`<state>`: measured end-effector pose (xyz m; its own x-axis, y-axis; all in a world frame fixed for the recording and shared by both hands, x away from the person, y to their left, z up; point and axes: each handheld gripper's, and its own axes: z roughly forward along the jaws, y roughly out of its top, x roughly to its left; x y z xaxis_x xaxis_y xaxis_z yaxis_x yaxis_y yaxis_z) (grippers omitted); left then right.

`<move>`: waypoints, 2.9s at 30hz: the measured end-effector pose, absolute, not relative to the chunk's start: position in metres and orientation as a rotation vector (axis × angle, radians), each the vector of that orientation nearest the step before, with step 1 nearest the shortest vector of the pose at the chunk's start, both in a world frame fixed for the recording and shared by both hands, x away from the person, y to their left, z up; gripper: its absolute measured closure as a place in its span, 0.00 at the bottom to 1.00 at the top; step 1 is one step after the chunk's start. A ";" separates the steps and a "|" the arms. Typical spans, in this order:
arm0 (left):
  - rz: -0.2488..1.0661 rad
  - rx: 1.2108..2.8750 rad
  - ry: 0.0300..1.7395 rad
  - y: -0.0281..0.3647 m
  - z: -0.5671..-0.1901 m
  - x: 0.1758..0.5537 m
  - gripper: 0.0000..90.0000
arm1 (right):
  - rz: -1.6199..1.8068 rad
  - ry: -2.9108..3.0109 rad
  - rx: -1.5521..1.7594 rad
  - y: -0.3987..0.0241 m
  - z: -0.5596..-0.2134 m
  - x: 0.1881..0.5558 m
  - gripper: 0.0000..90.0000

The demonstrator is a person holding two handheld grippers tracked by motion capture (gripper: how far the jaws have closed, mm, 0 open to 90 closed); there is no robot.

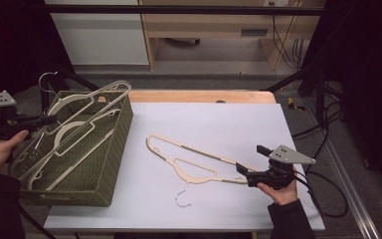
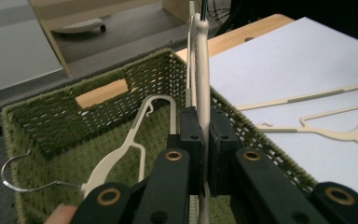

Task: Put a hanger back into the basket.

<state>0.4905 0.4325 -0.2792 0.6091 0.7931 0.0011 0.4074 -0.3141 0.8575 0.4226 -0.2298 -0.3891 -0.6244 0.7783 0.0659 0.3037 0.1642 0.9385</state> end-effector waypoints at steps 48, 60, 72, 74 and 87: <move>0.554 1.923 1.335 0.433 -0.374 0.503 0.90 | 1.454 2.026 1.023 -0.228 -0.391 0.423 0.07; 0.590 1.940 1.509 0.444 -0.388 0.509 0.69 | 1.443 2.045 1.017 -0.225 -0.393 0.424 0.07; 0.575 1.977 1.594 0.444 -0.398 0.509 0.47 | 1.445 2.042 1.018 -0.225 -0.393 0.424 0.07; 0.583 1.971 1.586 0.444 -0.395 0.508 0.45 | 1.447 2.042 1.020 -0.225 -0.393 0.424 0.07; 0.661 1.845 1.361 0.407 -0.356 0.486 0.32 | 1.451 2.029 1.025 -0.227 -0.391 0.423 0.07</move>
<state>0.4856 0.4072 -0.3563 0.3054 0.9520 -0.0212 0.5719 -0.1656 0.8034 0.4231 -0.2269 -0.3915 -0.6281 0.7754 0.0654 0.3127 0.1745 0.9337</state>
